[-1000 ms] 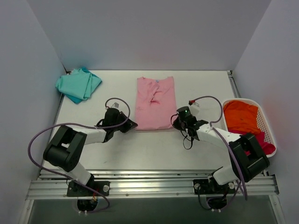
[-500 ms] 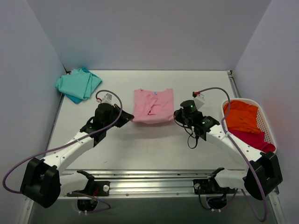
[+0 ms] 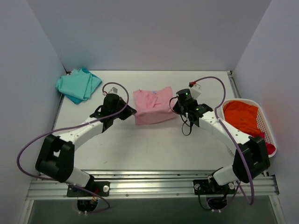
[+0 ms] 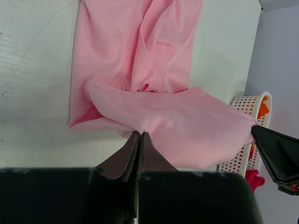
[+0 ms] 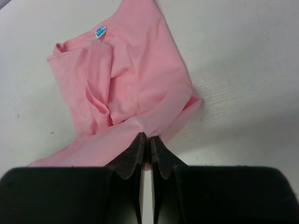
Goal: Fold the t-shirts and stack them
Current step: Fold the tshirt
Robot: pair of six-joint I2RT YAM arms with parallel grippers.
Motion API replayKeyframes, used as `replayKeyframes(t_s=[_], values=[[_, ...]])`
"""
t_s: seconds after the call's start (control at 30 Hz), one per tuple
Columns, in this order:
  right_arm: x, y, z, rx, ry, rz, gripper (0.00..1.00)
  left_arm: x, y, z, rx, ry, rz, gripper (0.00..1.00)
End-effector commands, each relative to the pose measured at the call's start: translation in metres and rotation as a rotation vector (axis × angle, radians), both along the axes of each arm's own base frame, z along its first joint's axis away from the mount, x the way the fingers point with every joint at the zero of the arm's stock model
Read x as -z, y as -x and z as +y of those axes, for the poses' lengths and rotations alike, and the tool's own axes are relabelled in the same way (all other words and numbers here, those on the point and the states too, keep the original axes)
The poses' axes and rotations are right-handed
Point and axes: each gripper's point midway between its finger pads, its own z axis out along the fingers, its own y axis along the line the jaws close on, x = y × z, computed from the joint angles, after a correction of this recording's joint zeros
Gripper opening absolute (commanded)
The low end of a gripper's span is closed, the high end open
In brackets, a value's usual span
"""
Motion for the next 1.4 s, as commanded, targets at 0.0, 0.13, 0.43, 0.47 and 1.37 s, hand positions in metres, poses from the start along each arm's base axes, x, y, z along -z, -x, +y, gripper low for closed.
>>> replayKeyframes(t_s=[0.0, 0.13, 0.43, 0.47, 1.37], values=[[-0.015, -0.016, -0.006, 0.027, 0.023, -0.032, 0.00, -0.034, -0.029, -0.009, 0.014, 0.036, -0.106, 0.02], [-0.011, -0.027, -0.007, 0.039, 0.042, -0.020, 0.00, -0.031, -0.036, -0.017, 0.028, 0.053, -0.106, 0.02], [-0.001, -0.049, -0.008, 0.056, 0.056, 0.007, 0.00, -0.032, -0.049, -0.021, 0.037, 0.045, -0.108, 0.02], [-0.004, -0.055, -0.007, 0.058, 0.050, -0.001, 0.00, -0.030, -0.052, -0.021, 0.038, 0.042, -0.105, 0.02], [-0.033, -0.202, -0.032, 0.128, -0.019, -0.182, 1.00, -0.029, -0.205, 0.082, -0.075, -0.129, -0.059, 0.94]])
